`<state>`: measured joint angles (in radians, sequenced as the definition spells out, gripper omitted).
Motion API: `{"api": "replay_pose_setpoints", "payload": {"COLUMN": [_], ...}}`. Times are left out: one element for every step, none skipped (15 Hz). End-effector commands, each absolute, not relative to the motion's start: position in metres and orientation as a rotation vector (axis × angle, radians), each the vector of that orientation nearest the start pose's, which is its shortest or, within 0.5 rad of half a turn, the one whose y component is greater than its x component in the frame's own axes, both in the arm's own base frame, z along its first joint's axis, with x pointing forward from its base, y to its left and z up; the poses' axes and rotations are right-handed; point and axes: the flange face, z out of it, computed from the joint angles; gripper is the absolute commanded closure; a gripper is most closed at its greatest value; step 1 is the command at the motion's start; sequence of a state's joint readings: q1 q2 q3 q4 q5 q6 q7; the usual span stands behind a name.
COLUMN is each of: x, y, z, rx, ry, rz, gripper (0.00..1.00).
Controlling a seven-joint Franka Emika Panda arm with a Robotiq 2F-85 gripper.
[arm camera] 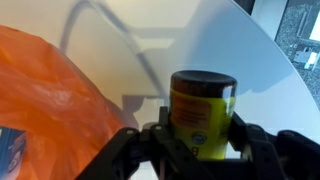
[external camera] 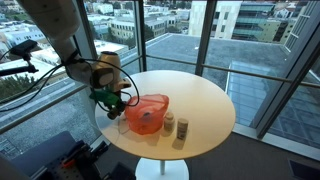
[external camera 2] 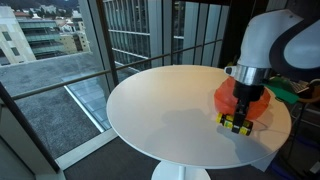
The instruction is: Pick up the brown bottle with a yellow lid from the orange plastic bag and put it on the table
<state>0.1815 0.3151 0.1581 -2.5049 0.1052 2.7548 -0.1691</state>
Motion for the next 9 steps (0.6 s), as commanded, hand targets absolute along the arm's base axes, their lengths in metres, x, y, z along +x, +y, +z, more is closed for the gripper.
{"api": "replay_pose_setpoints", "payload": {"x": [0.437,0.438,0.438,0.439,0.440,0.440,0.441,0.442,0.443], "y": [0.153,0.153,0.154,0.154,0.154,0.154,0.154,0.154,0.155], "z": [0.162,0.163,0.165,0.168,0.172,0.176,0.179,0.184,0.190], "rx": [-2.996,-2.995,-2.993,-2.993,-2.989,-2.988,-2.986,-2.981,-2.974], "ry": [-0.627,-0.627,-0.627,-0.623,-0.613,-0.600,-0.591,-0.581,-0.567], "rz": [0.092,0.088,0.085,0.082,0.081,0.081,0.081,0.081,0.085], "gripper": [0.15,0.08,0.03,0.00,0.00,0.00,0.00,0.00,0.00]}}
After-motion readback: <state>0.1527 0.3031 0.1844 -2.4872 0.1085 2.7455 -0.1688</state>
